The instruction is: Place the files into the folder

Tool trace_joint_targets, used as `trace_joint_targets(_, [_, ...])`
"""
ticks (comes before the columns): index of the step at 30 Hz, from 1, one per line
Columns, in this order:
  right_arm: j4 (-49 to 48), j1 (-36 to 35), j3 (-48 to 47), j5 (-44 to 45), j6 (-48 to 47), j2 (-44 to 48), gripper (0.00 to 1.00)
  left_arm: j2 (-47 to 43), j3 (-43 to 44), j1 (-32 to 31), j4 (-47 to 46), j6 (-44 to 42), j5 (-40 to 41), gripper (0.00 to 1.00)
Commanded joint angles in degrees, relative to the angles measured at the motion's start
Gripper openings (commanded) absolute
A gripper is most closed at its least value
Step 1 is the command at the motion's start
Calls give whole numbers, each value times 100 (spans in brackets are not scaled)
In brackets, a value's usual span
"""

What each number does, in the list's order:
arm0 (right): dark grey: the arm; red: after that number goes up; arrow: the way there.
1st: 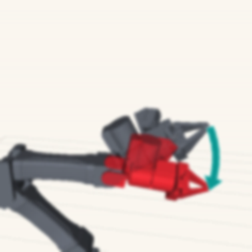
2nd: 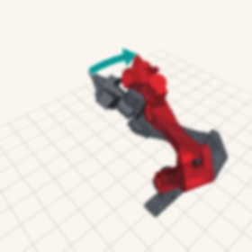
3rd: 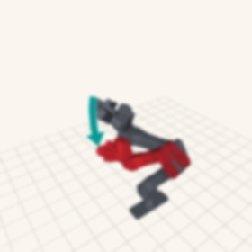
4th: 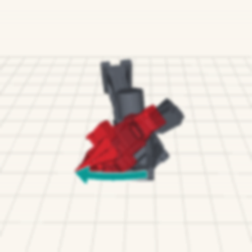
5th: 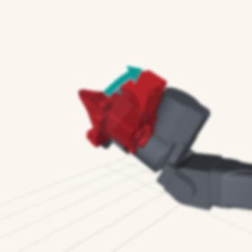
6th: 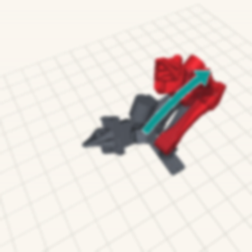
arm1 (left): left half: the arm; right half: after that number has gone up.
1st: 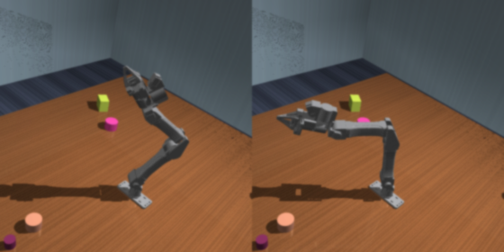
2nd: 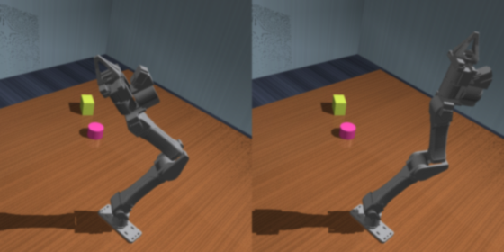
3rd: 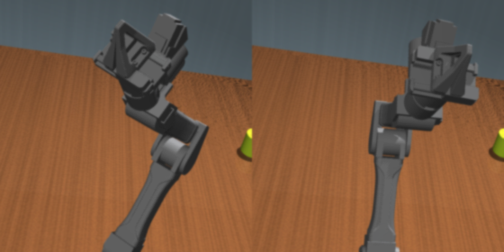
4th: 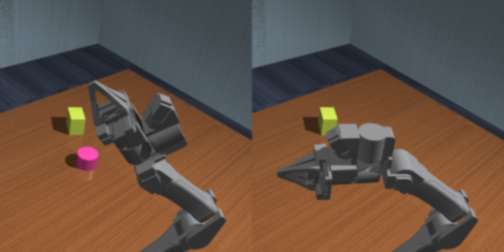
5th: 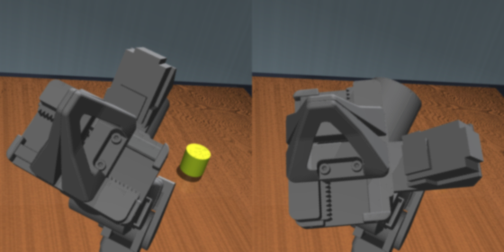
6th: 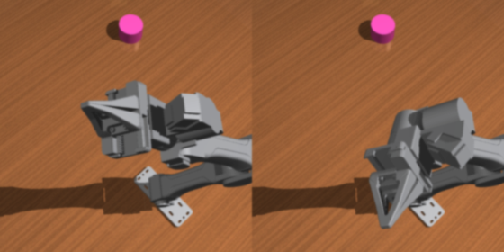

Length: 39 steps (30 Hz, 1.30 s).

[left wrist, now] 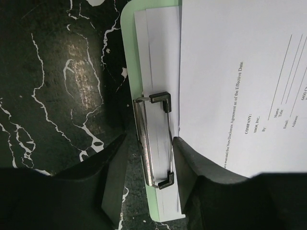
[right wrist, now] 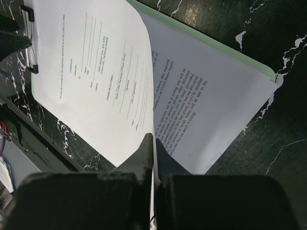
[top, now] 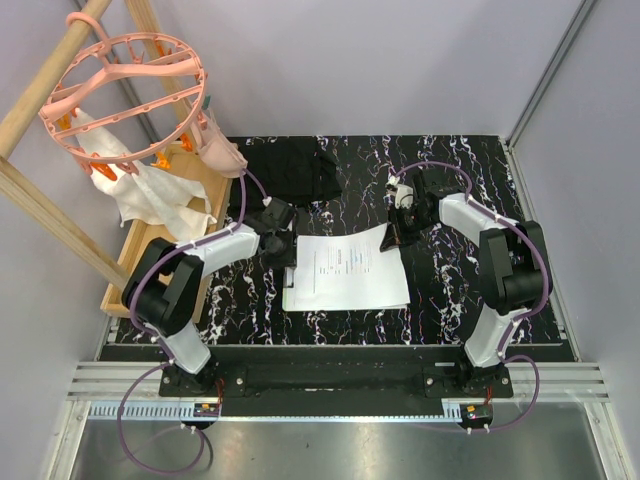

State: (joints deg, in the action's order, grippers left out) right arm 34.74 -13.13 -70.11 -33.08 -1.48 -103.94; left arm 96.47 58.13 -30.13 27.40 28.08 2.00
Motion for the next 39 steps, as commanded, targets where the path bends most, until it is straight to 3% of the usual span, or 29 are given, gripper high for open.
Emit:
trace_joint_targets(1, [-73,-6,-205,-32,-90,-30,0,135,252,-81,-42,-30,204,45])
trace_joint_targets(11, [-55,-6,-231,74,-20,-56,0,329,243,-151,46,-4,433,52])
trace_joint_targets(17, [-46,3,-302,197,252,-100,1,592,190,-142,20,-4,398,40])
trace_joint_targets(21, [6,3,-319,477,525,-91,22,628,217,-151,-6,-39,249,29])
trace_joint_targets(22, [50,3,-337,582,630,-109,35,619,208,-151,-15,-39,187,26])
trace_joint_targets(25, [208,3,-294,899,788,-74,48,602,155,-151,-94,-21,12,19])
trace_joint_targets(26, [208,3,-232,917,833,-39,59,601,146,-151,-103,-21,-15,17])
trace_joint_targets(32, [208,12,199,1251,1035,409,81,575,67,-142,-164,49,-121,6])
trace_joint_targets(34, [208,12,304,1374,1044,550,82,558,67,-142,-165,58,-104,9])
trace_joint_targets(35, [208,12,322,1435,1044,568,83,540,50,-142,-147,66,-51,14])
trace_joint_targets(36, [208,12,331,1436,1044,559,83,540,67,-142,-95,93,19,31])
trace_joint_targets(39, [182,12,340,1392,1026,489,82,531,102,-134,-33,110,64,39])
